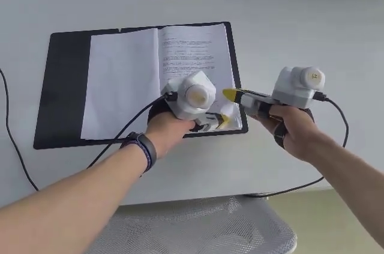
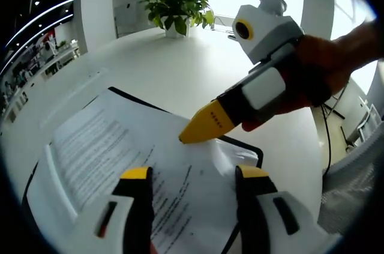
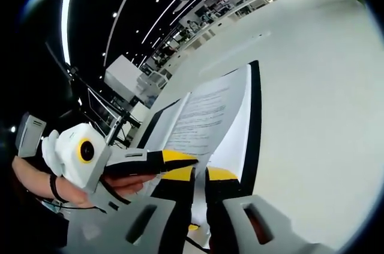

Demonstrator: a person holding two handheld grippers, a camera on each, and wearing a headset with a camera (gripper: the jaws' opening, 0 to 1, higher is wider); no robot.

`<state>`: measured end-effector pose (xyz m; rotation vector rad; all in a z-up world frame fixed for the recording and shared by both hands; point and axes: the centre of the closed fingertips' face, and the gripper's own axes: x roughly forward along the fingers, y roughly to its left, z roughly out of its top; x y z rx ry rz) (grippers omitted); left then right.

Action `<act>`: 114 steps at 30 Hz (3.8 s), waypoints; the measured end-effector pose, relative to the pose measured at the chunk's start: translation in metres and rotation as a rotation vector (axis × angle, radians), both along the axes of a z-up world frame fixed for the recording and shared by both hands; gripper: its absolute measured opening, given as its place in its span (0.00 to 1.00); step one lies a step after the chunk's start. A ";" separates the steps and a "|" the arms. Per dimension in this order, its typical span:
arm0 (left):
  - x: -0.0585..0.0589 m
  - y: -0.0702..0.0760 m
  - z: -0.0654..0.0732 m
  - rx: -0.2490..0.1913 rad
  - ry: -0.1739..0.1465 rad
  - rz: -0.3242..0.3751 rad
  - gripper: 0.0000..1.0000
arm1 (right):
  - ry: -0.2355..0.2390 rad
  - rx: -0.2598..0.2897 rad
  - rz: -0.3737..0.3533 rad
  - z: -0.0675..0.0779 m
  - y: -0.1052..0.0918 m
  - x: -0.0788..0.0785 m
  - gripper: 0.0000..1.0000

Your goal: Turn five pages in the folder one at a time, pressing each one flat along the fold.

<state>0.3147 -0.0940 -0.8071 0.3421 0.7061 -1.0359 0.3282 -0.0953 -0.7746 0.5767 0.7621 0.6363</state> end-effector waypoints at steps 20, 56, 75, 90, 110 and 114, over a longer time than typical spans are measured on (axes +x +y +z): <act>0.000 0.014 0.021 -0.034 0.024 0.010 0.66 | -0.007 -0.005 -0.024 0.005 -0.005 0.002 0.02; 0.014 0.140 0.092 -0.143 -0.075 0.186 0.72 | -0.156 0.051 0.014 0.081 0.036 0.006 0.00; 0.004 0.239 0.114 -0.163 -0.123 0.339 0.74 | -0.230 0.124 0.180 0.119 0.131 0.022 0.00; -0.022 0.292 0.124 -0.168 -0.130 0.456 0.74 | -0.169 0.132 0.293 0.097 0.204 0.018 0.00; -0.035 0.324 0.119 -0.187 -0.119 0.541 0.74 | 0.007 0.081 0.372 0.025 0.262 0.002 0.00; -0.035 0.327 0.119 -0.196 -0.118 0.554 0.74 | 0.043 0.079 0.364 0.015 0.268 0.002 0.00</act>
